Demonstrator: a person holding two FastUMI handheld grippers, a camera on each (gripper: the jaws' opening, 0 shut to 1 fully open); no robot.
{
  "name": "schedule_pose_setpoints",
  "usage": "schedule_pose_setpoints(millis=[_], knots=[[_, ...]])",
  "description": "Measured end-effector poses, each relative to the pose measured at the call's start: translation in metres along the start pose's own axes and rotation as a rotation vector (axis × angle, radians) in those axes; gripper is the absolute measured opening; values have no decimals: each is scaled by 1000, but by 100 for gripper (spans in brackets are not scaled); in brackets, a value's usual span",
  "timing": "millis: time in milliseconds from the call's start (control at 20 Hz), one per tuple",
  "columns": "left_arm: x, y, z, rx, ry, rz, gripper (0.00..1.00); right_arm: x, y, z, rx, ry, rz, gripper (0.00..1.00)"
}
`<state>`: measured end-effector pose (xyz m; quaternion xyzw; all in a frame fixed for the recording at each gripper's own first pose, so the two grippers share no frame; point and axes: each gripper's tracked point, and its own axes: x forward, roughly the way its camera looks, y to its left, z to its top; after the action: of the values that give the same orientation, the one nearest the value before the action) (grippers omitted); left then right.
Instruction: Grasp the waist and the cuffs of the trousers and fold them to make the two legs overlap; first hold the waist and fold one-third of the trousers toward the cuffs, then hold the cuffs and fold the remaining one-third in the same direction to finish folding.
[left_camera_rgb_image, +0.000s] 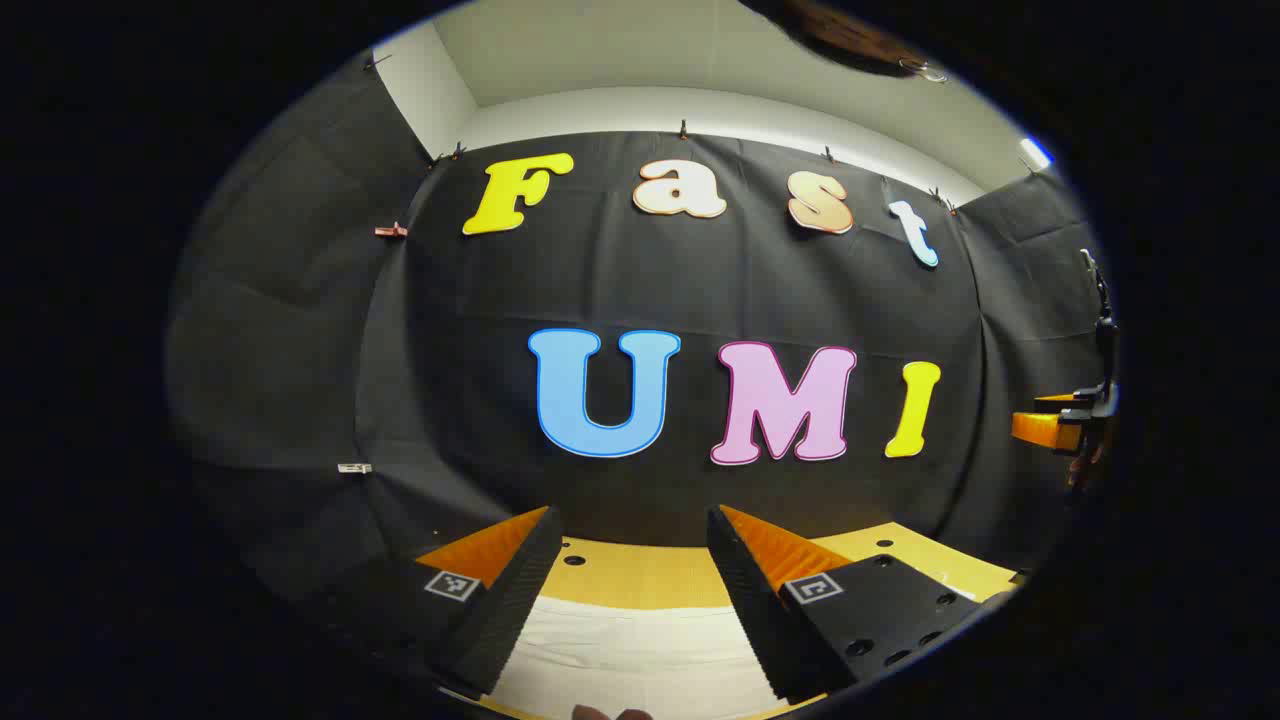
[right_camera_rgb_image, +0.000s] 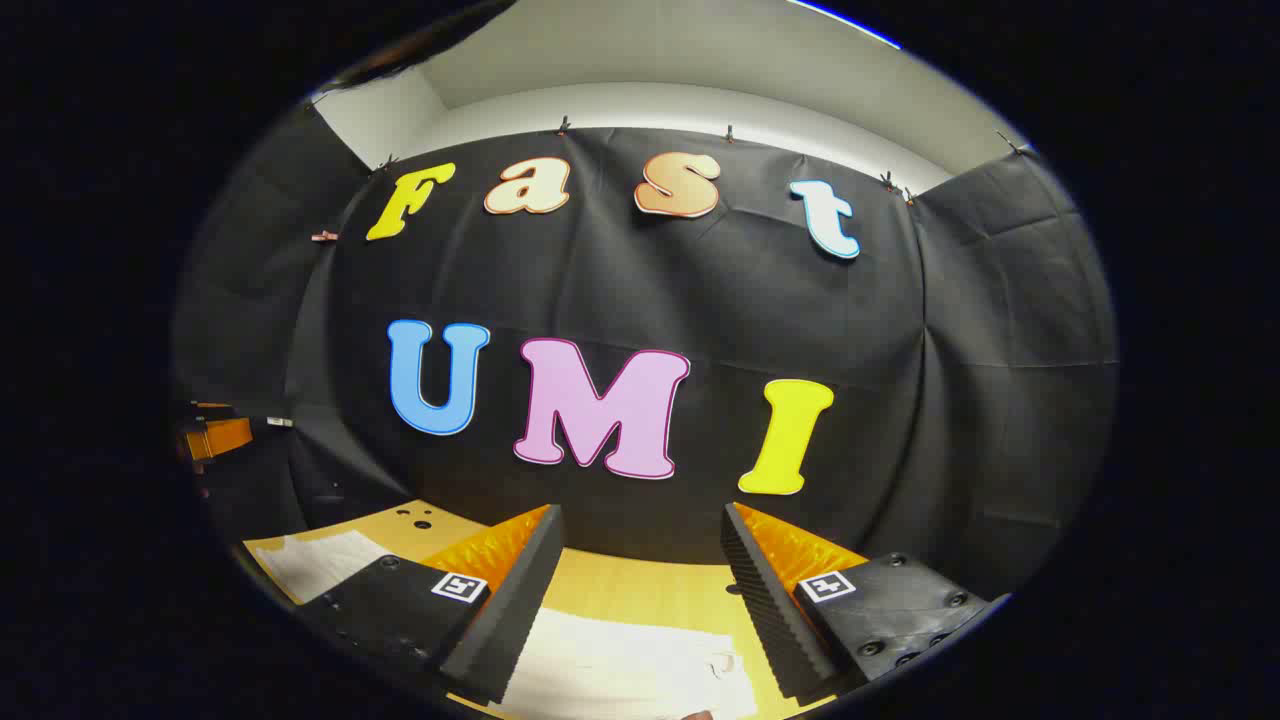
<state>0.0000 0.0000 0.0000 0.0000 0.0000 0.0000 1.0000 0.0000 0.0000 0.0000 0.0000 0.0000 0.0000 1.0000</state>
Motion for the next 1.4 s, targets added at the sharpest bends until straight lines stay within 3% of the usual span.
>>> schedule_pose_setpoints(millis=[550,900,1150,1400], knots=[[15,-27,2,-2,-5,-22,94,7,-33,-3,23,-1,-32,97],[32,-29,-7,2,14,-39,94,1,-45,-10,-31,2,-64,96],[13,5,-22,123,47,-37,94,-7,-74,-37,-129,56,-90,96],[-12,72,-74,301,195,-76,96,-27,-115,-85,-301,158,-134,97]])
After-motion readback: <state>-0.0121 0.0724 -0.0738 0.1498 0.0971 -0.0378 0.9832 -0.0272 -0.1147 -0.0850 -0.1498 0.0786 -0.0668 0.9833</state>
